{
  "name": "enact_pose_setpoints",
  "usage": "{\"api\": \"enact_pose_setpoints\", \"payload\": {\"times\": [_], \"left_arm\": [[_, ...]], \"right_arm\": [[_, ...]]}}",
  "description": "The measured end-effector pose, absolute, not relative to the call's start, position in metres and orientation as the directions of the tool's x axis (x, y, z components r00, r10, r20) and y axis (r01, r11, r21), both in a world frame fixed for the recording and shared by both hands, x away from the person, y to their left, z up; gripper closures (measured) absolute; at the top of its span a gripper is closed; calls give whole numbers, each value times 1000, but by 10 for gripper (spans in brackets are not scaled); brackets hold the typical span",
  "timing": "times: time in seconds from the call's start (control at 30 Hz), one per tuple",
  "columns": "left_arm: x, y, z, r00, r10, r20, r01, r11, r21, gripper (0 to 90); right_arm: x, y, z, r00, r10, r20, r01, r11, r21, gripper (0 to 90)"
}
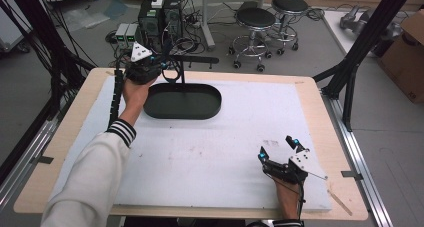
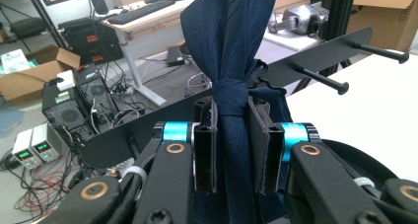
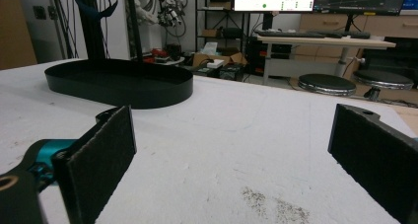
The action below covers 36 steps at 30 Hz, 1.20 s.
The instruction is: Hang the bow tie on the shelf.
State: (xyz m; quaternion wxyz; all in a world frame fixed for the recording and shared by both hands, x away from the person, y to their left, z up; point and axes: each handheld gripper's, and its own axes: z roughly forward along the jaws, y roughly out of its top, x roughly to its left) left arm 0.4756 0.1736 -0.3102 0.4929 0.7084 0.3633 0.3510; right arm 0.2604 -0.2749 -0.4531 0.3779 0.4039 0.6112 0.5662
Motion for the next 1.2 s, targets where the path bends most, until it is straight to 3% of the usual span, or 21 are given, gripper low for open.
{"api": "enact_pose_setpoints", "payload": {"times": [1.2], "left_arm": [[476, 168, -327, 466, 873, 143, 216, -269, 939, 748]], "right_arm": [[261, -275, -453, -388, 922, -12, 64, 39, 997, 32]]}}
